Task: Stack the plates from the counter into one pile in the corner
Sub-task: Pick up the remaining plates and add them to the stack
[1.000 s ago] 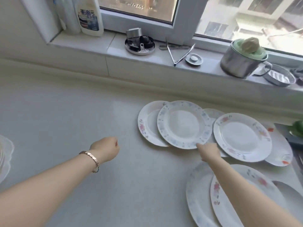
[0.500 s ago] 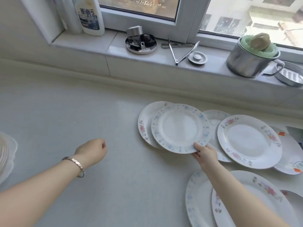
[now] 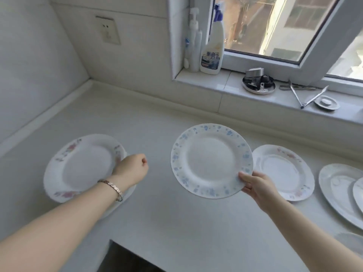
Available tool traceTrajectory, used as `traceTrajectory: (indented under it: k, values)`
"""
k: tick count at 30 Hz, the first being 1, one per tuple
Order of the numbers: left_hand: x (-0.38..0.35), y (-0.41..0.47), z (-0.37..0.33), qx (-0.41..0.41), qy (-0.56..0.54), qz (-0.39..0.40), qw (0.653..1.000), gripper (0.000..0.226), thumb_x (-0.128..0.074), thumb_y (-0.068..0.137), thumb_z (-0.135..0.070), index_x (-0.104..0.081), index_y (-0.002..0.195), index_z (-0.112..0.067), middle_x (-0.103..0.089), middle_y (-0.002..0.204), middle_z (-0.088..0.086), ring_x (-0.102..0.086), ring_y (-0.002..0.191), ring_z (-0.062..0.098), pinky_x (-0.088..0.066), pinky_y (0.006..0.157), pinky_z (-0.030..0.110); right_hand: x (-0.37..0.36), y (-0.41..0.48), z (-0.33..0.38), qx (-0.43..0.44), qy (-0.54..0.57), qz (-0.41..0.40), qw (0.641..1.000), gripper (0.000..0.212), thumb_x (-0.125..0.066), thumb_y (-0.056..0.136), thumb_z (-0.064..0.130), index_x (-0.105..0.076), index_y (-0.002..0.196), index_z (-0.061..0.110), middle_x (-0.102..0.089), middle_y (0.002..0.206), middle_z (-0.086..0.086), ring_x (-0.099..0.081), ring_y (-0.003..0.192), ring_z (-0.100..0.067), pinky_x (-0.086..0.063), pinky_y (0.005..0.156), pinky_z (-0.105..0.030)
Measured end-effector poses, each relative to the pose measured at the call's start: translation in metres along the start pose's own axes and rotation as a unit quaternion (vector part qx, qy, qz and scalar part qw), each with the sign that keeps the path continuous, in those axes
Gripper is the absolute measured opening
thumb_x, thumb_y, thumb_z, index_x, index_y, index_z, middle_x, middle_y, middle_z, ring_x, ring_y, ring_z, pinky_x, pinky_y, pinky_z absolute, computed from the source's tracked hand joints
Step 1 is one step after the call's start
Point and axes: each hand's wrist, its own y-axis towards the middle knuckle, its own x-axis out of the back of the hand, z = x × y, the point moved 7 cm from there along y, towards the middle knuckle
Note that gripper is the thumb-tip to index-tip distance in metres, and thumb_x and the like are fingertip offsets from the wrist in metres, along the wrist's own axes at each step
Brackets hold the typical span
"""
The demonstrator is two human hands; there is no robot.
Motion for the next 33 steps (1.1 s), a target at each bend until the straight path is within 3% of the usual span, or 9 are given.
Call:
traceTrajectory:
  k: [4,8,14,19,22,25,28,30,33]
  values:
    - [0.048,-0.005,0.091,0.022,-0.024,-0.063,0.997,0.018,-0.041,0.092,-0.020,-0.059,0.094,-0.018,-0.068,0.102,0.004,-0.059,0.088,0.027,-0.044,0.071,0.028,-0.102,-0.006,-0.008,-0.002,-0.034,0.052,0.998,0.010,-0.057,0.088,0.003,-0.066,0.092,0.004,-0.070,0.084,-0.010,-0.069,0.065,-0.016,-0.058,0.059,-0.021]
    - [0.079,-0.013,0.185,0.094,-0.049,-0.101,0.989,0.019,-0.045,0.091,-0.019,-0.062,0.099,-0.016,-0.068,0.108,0.006,-0.061,0.098,0.029,-0.043,0.077,0.028,-0.191,-0.014,-0.023,-0.013,-0.057,0.083,0.995,0.008,-0.057,0.087,0.002,-0.065,0.086,0.002,-0.067,0.080,-0.012,-0.067,0.060,-0.016,-0.058,0.056,-0.020]
    - [0.085,-0.024,0.275,0.164,-0.096,-0.091,0.977,0.014,-0.045,0.090,-0.018,-0.058,0.086,-0.020,-0.068,0.098,0.006,-0.057,0.082,0.026,-0.042,0.069,0.027,-0.285,-0.022,-0.050,-0.037,-0.093,0.088,0.991,0.009,-0.059,0.087,0.001,-0.064,0.080,0.005,-0.068,0.076,-0.009,-0.068,0.051,-0.012,-0.057,0.051,-0.020]
    - [0.079,-0.023,0.302,0.183,-0.115,-0.084,0.973,0.018,-0.046,0.090,-0.017,-0.062,0.099,-0.017,-0.066,0.108,0.006,-0.060,0.097,0.028,-0.044,0.077,0.029,-0.319,-0.026,-0.067,-0.050,-0.102,0.077,0.990,0.011,-0.057,0.087,-0.001,-0.062,0.079,0.005,-0.065,0.074,-0.010,-0.065,0.059,-0.018,-0.056,0.048,-0.019]
    - [0.078,-0.020,0.306,0.184,-0.118,-0.080,0.972,0.019,-0.045,0.090,-0.017,-0.061,0.100,-0.018,-0.066,0.109,0.005,-0.059,0.096,0.027,-0.042,0.075,0.027,-0.326,-0.027,-0.064,-0.006,-0.153,0.060,0.986,0.009,-0.055,0.087,0.002,-0.061,0.093,0.004,-0.066,0.078,-0.010,-0.064,0.064,-0.021,-0.057,0.051,-0.022]
    - [0.078,-0.016,0.307,0.180,-0.116,-0.072,0.974,0.020,-0.045,0.091,-0.018,-0.061,0.101,-0.018,-0.066,0.111,0.005,-0.058,0.095,0.026,-0.041,0.074,0.026,-0.329,-0.029,-0.057,0.090,-0.301,0.022,0.949,0.024,-0.055,0.083,0.011,-0.047,0.106,0.014,-0.065,0.067,-0.007,-0.059,0.047,-0.015,-0.049,0.046,-0.022]
    - [0.077,-0.013,0.307,0.176,-0.122,-0.066,0.974,0.020,-0.045,0.091,-0.019,-0.062,0.102,-0.018,-0.066,0.112,0.004,-0.060,0.101,0.027,-0.041,0.075,0.026,-0.336,-0.031,-0.067,0.117,-0.397,0.030,0.910,0.030,-0.055,0.084,0.020,-0.038,0.109,0.023,-0.062,0.057,-0.003,-0.050,0.032,-0.007,-0.036,0.033,-0.014]
    - [0.074,-0.012,0.306,0.172,-0.126,-0.062,0.975,0.020,-0.045,0.091,-0.018,-0.062,0.102,-0.018,-0.066,0.111,0.004,-0.060,0.098,0.026,-0.042,0.076,0.026,-0.341,-0.032,-0.074,0.115,-0.436,0.038,0.892,0.030,-0.054,0.084,0.025,-0.037,0.109,0.023,-0.062,0.059,-0.003,-0.052,0.038,-0.011,-0.040,0.037,-0.018]
    - [0.071,-0.013,0.306,0.168,-0.130,-0.059,0.975,0.022,-0.043,0.090,-0.018,-0.061,0.103,-0.018,-0.066,0.109,0.003,-0.054,0.085,0.022,-0.042,0.073,0.027,-0.344,-0.033,-0.080,0.120,-0.472,0.020,0.873,0.034,-0.052,0.084,0.033,-0.040,0.113,0.019,-0.067,0.077,-0.007,-0.064,0.066,-0.023,-0.053,0.058,-0.035]
